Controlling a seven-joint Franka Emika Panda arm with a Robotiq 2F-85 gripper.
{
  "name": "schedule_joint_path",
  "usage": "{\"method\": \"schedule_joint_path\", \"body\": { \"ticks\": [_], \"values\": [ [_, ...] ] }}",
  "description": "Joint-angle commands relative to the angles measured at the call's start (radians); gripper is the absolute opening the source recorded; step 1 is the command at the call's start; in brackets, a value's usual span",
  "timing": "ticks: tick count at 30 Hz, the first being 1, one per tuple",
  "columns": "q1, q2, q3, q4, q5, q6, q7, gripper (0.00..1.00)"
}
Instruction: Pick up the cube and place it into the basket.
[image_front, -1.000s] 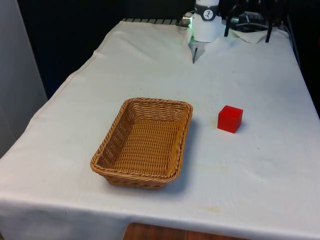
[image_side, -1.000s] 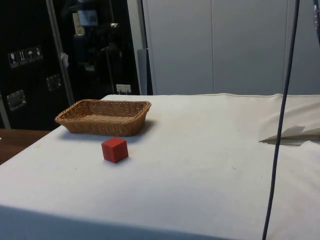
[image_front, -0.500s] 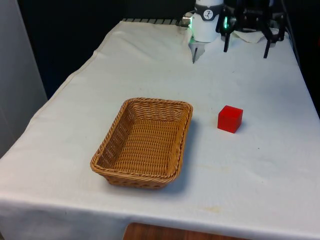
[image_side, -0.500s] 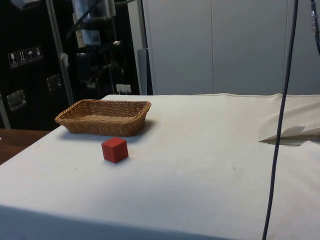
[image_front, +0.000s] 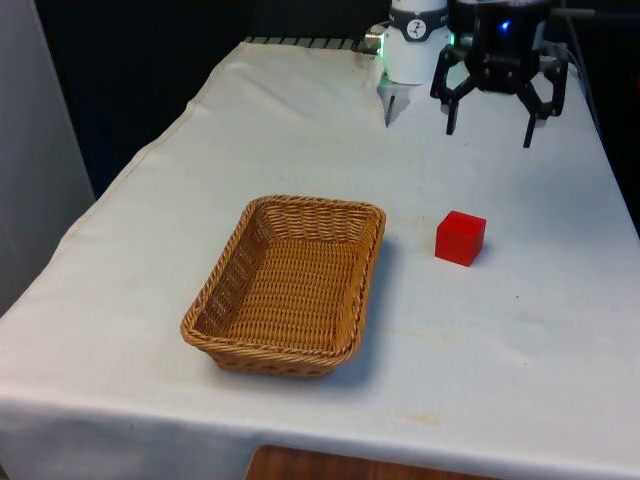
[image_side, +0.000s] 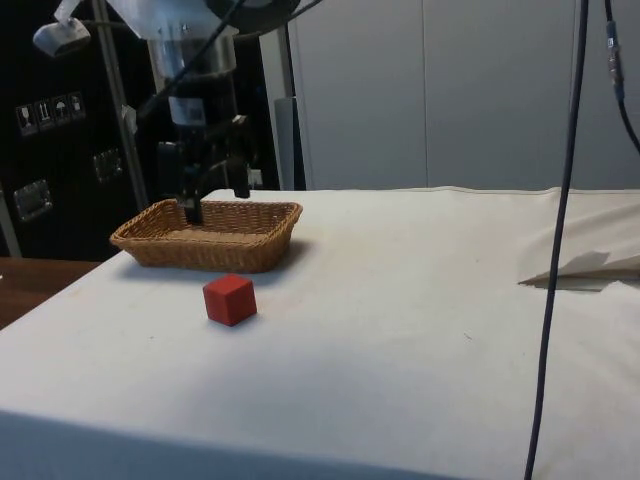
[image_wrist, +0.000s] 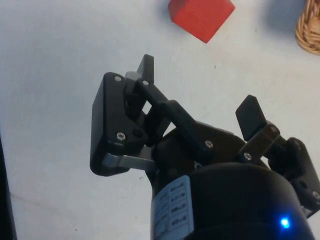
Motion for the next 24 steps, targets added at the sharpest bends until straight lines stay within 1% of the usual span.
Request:
{"method": "schedule_joint_path", "body": {
  "ticks": [1, 2, 3, 11, 12, 13, 14, 21, 22, 23, 24],
  "values": [
    [-0.003, 0.009, 0.002, -0.005, 0.011, 0.02, 0.001, 1.0],
    [0.0, 0.004, 0.0, -0.001, 0.001, 0.003, 0.001, 1.0],
    [-0.003, 0.013, 0.003, -0.005, 0.012, 0.023, 0.002, 1.0],
    [-0.006, 0.051, 0.003, -0.008, 0.023, 0.055, 0.01, 1.0],
    [-0.002, 0.048, 0.0, -0.003, 0.013, 0.038, 0.011, 1.0],
    [-0.006, 0.056, 0.003, -0.009, 0.025, 0.06, 0.01, 1.0],
    [-0.007, 0.06, 0.003, -0.009, 0.028, 0.065, 0.01, 1.0],
    [-0.01, 0.094, 0.003, -0.017, 0.046, 0.112, 0.008, 1.0],
    [-0.006, 0.092, -0.001, -0.013, 0.035, 0.097, 0.011, 1.0],
    [-0.011, 0.103, 0.003, -0.017, 0.05, 0.122, 0.008, 1.0],
    [-0.011, 0.108, 0.004, -0.017, 0.052, 0.128, 0.008, 1.0]
  ]
}}
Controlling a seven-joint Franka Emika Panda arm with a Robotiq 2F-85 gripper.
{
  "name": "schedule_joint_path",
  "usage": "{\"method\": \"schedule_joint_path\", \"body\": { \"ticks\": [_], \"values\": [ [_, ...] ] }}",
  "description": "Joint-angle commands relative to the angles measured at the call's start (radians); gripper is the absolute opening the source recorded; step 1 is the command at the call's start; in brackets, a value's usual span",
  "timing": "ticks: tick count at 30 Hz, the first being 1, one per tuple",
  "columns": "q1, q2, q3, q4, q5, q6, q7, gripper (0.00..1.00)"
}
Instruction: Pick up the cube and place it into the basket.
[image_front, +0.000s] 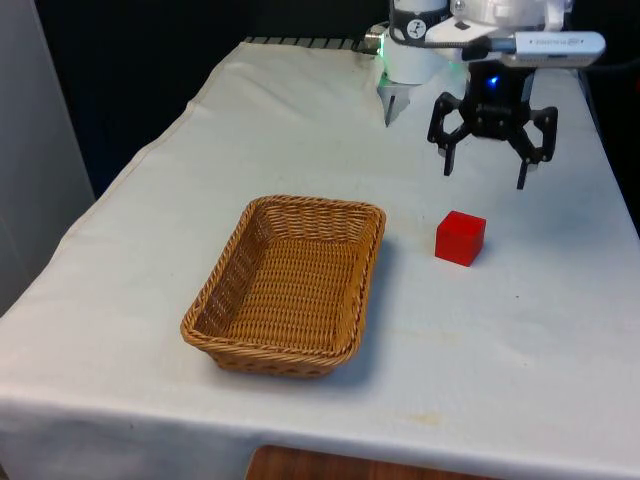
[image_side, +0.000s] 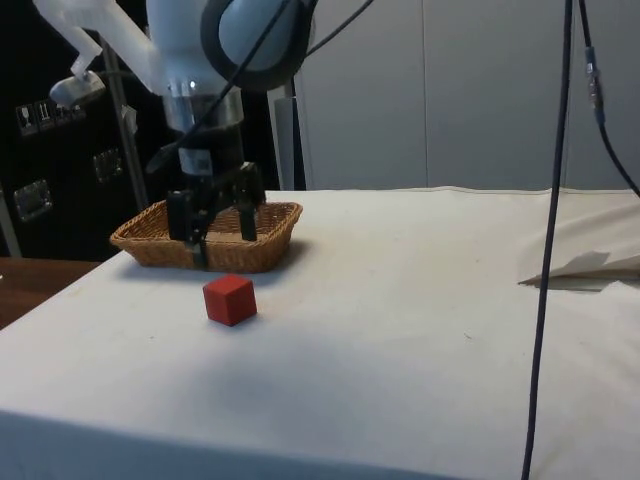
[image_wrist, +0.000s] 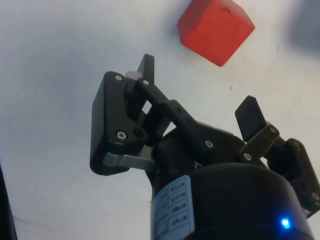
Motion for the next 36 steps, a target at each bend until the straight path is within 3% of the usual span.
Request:
{"method": "schedule_joint_path", "body": {
  "ticks": [1, 6, 7, 14, 15, 16, 24, 36],
  "values": [
    [-0.004, 0.006, 0.005, -0.004, 0.012, 0.02, -0.003, 1.0],
    [-0.006, 0.027, 0.005, -0.004, 0.024, 0.041, -0.003, 1.0],
    [-0.001, 0.026, 0.0, -0.001, 0.014, 0.028, 0.0, 1.0],
    [-0.011, 0.065, 0.004, -0.002, 0.043, 0.076, -0.005, 1.0],
    [-0.005, 0.061, -0.002, 0.0, 0.031, 0.062, 0.0, 1.0],
    [-0.011, 0.068, 0.003, -0.002, 0.045, 0.078, -0.004, 1.0],
    [-0.006, 0.079, -0.01, 0.001, 0.039, 0.075, 0.007, 1.0],
    [-0.01, 0.092, -0.013, 0.009, 0.046, 0.08, 0.005, 1.0]
  ]
}}
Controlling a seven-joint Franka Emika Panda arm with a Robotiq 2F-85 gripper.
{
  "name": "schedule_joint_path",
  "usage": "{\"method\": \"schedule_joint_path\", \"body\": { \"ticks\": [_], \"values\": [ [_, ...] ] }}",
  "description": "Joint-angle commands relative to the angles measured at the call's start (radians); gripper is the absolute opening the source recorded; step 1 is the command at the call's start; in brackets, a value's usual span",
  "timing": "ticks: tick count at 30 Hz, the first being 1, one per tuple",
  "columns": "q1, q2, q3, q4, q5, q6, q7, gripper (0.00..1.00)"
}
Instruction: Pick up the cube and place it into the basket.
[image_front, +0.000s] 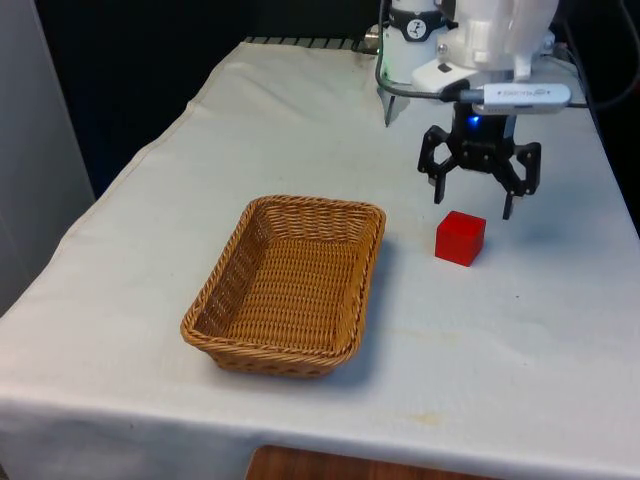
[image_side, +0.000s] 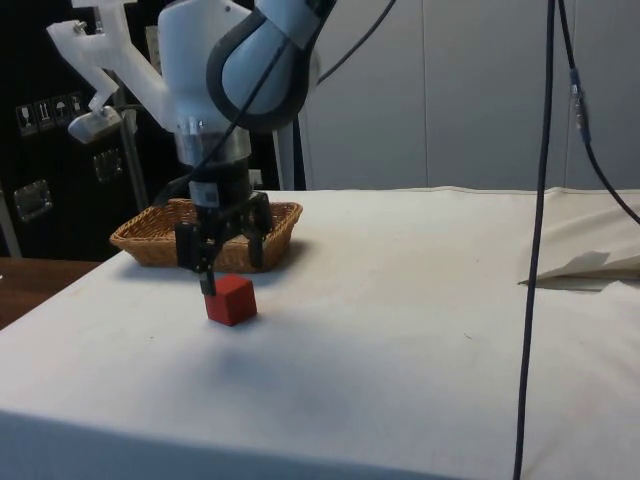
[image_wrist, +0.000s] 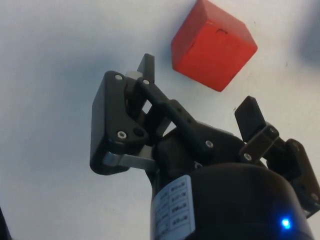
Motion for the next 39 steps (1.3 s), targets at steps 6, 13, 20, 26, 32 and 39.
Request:
{"method": "schedule_joint_path", "body": {
  "ticks": [6, 13, 20, 26, 32, 39],
  "values": [
    [-0.001, 0.019, -0.009, 0.018, 0.002, 0.0, 0.01, 1.0],
    [-0.003, 0.04, -0.014, 0.044, 0.007, -0.002, 0.028, 1.0],
    [-0.004, 0.047, -0.016, 0.045, 0.006, 0.003, 0.027, 1.0],
    [-0.002, 0.061, -0.024, 0.051, 0.002, 0.003, 0.027, 1.0],
    [-0.011, 0.098, -0.027, 0.073, 0.01, 0.029, 0.012, 1.0],
    [-0.01, 0.114, -0.036, 0.079, 0.009, 0.043, 0.009, 1.0]
  ]
}}
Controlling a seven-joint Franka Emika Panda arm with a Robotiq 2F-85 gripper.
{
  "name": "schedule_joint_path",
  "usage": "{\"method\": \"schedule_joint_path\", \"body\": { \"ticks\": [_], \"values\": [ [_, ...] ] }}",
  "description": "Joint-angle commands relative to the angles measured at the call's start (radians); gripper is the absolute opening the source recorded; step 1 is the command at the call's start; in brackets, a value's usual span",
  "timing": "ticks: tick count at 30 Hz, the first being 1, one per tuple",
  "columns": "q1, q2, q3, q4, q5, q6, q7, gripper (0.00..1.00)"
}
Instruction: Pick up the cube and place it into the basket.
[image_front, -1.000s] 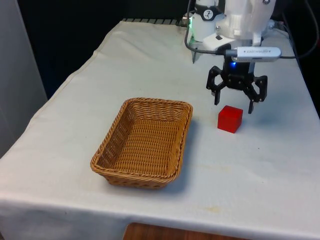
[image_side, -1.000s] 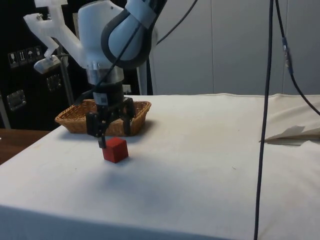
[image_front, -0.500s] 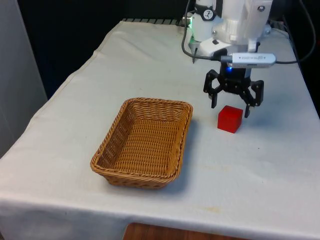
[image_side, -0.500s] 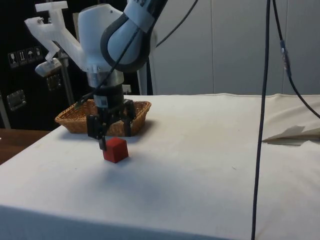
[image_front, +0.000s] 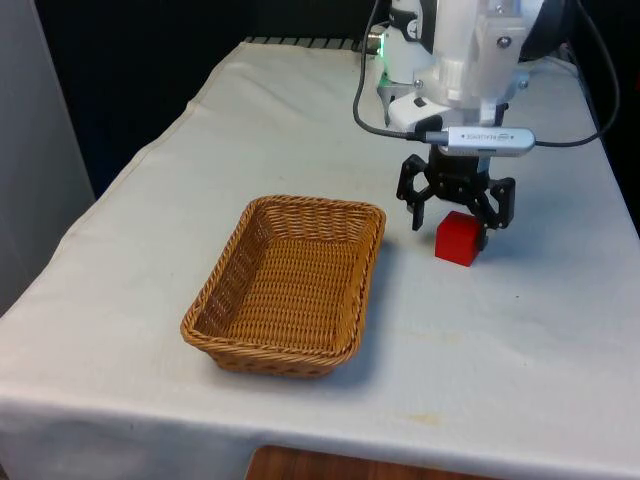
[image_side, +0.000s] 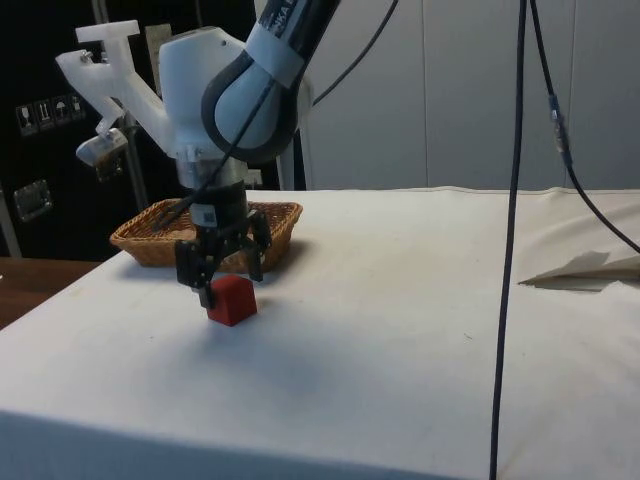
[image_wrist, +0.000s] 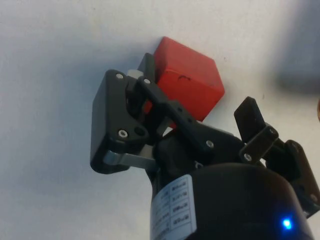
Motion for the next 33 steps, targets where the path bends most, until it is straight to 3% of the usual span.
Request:
{"method": "schedule_joint_path", "body": {
  "ticks": [1, 11, 15, 16, 19, 20, 33],
  "values": [
    [-0.005, 0.003, 0.006, 0.001, 0.006, 0.008, -0.006, 1.0],
    [-0.001, 0.002, 0.0, 0.0, 0.002, 0.005, -0.002, 1.0],
    [0.0, 0.002, -0.001, 0.0, 0.0, 0.001, -0.001, 0.57],
    [0.0, 0.002, -0.001, 0.0, 0.001, 0.004, -0.001, 0.57],
    [0.0, 0.002, -0.001, 0.0, 0.0, 0.004, -0.001, 0.23],
    [0.0, 0.002, -0.001, 0.0, 0.0, 0.004, 0.0, 0.02],
    [0.004, -0.013, -0.005, -0.001, -0.005, -0.01, 0.003, 0.01]
  ]
}}
